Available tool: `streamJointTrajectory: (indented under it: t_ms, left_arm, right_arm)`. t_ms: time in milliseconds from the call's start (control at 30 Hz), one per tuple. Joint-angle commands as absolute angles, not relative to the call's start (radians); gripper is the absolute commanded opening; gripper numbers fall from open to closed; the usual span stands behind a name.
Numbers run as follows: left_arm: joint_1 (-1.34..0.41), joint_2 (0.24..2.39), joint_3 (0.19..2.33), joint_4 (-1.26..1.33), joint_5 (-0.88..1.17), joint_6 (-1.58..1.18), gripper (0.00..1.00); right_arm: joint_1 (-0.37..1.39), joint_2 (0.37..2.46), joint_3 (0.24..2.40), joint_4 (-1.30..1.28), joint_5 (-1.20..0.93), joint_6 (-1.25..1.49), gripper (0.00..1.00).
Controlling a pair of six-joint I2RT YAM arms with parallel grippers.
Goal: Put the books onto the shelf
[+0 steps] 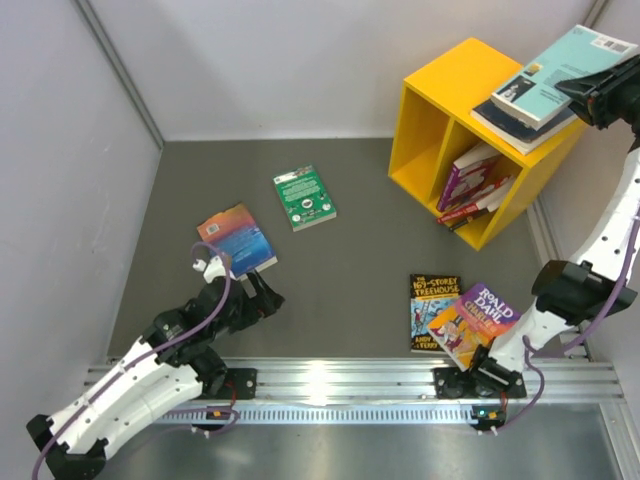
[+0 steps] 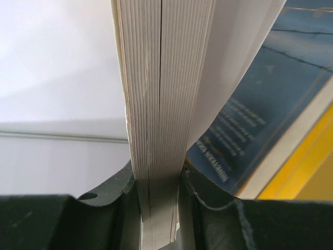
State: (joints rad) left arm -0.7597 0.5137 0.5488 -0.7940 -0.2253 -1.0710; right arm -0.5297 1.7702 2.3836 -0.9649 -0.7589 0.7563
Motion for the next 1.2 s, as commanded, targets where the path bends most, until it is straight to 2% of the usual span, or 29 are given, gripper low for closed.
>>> streamJointTrajectory:
  t_ms: [0,300,400,433,467,533,633,733,900,1167]
  left_arm:
    - [-0.761,0.462,0.522,-0.781,-0.236,-1.084,0.98]
    - [-0.759,0.459,0.497,-0.743,-0.235,-1.083,0.98]
    - [-0.759,0.479,0.499,-0.741,-0.227,-1.077,0.98]
    - [-0.759,0.482,0.499,-0.739,-0.226,-1.075,0.98]
    - [-0.759,0.485,0.499,-0.741,-0.225,-1.075,0.98]
    - [-0.759,0.482,0.499,-0.741,-0.227,-1.075,0.98]
    - [-0.759,0.476,0.497,-0.745,-0.235,-1.081,0.98]
    - [-0.759,0.466,0.495,-0.752,-0.236,-1.089,0.98]
    - [-0.759,0.469,0.497,-0.755,-0.233,-1.091,0.98]
    - [-0.759,0.521,0.518,-0.701,-0.222,-1.042,0.98]
  right_arm:
    - [-0.551,1.747,2.372,-0.839,-0.861,0.785,0.00]
    - [-0.551,1.756,2.304,-0.908,-0.847,0.710,0.00]
    - [-0.551,1.766,2.295,-0.913,-0.838,0.706,0.22]
    - [-0.551,1.767,2.296,-0.916,-0.833,0.703,0.35]
    - [-0.551,1.767,2.295,-0.922,-0.827,0.701,0.56]
    - [-0.552,1.766,2.295,-0.933,-0.807,0.693,0.72]
    - [-0.552,1.767,2.290,-0.934,-0.801,0.692,0.85]
    - [-0.555,1.764,2.296,-0.939,-0.789,0.695,0.89]
    - [-0.586,1.724,2.289,-0.977,-0.720,0.680,0.90]
    - [-0.569,1.631,2.324,-0.940,-0.741,0.709,0.90]
